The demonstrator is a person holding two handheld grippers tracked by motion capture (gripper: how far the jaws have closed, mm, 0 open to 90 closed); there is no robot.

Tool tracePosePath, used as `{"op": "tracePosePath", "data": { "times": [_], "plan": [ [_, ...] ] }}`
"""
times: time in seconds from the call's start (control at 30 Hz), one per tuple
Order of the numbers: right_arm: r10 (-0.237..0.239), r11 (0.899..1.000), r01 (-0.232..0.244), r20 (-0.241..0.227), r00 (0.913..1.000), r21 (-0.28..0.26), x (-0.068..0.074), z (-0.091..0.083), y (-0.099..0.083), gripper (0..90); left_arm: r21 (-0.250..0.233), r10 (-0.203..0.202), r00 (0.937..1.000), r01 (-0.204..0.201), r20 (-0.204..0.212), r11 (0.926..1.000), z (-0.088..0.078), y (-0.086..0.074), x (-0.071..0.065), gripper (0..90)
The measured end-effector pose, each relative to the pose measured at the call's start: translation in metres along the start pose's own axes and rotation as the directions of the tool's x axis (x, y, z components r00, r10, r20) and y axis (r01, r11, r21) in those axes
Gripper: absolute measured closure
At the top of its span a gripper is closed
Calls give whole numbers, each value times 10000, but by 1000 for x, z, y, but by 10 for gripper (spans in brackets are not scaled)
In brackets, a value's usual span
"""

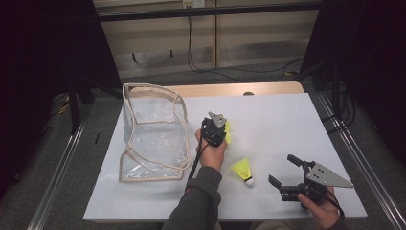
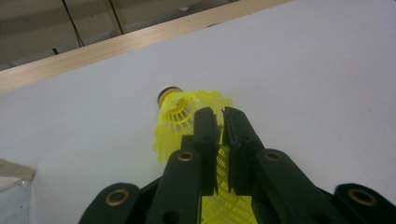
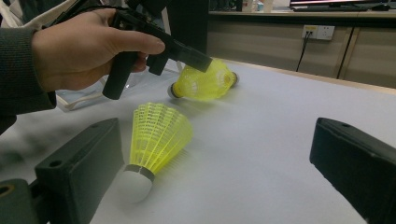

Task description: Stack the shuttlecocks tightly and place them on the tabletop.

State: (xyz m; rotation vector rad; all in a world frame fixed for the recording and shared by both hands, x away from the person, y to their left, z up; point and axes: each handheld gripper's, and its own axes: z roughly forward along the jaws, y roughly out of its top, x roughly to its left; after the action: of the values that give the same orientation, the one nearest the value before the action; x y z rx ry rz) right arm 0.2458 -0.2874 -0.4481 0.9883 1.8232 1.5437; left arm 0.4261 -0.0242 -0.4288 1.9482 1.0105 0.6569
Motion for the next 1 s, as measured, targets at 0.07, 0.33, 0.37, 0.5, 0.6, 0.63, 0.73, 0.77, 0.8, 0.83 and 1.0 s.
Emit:
{"op": "tracePosePath", "data": {
  "times": [0.07,0.33,0.37,0.5,0.6,0.63,0.73,0.77,0.8,0.83,1.0],
  "plan": [
    [-5,10000,5,-1,10000,-5,0,0,0,20,19,-22,10000,22,26,10000,1,0,0,842],
    [-22,10000,22,-24,10000,23,0,1,0,21,-58,146,9998,-145,167,9999,4,-1,0,829],
    [-14,10000,14,-24,10000,26,0,1,0,21,-84,64,9998,-62,193,9999,4,-2,-1,827],
    [-7,10000,7,-34,10000,24,0,1,-1,21,-46,133,9996,-132,251,9999,5,-2,-2,799],
    [-19,10000,20,-47,10000,45,0,1,-1,21,-22,162,9995,-162,265,9999,5,-2,-2,787],
    [-31,10000,31,-25,10000,56,0,1,-1,21,-31,150,9995,-149,271,9999,5,-2,-2,782],
    [-31,10000,32,-54,10000,43,0,1,-1,21,-11,122,9994,-122,316,9999,6,-2,-2,758],
    [-14,10000,14,-69,10000,48,0,1,-1,21,-16,110,9993,-109,358,9999,6,-2,-2,744],
    [-14,10000,15,-67,10000,46,0,1,-1,21,-17,129,9991,-128,401,9999,6,-2,-2,738],
    [-32,10000,32,-35,10000,70,0,1,-1,21,-48,84,9991,-82,422,10000,5,-1,-2,729],
    [-38,10000,38,-51,10000,56,0,1,-1,21,-107,-45,9982,52,592,9999,3,0,-2,693]
  ]
}}
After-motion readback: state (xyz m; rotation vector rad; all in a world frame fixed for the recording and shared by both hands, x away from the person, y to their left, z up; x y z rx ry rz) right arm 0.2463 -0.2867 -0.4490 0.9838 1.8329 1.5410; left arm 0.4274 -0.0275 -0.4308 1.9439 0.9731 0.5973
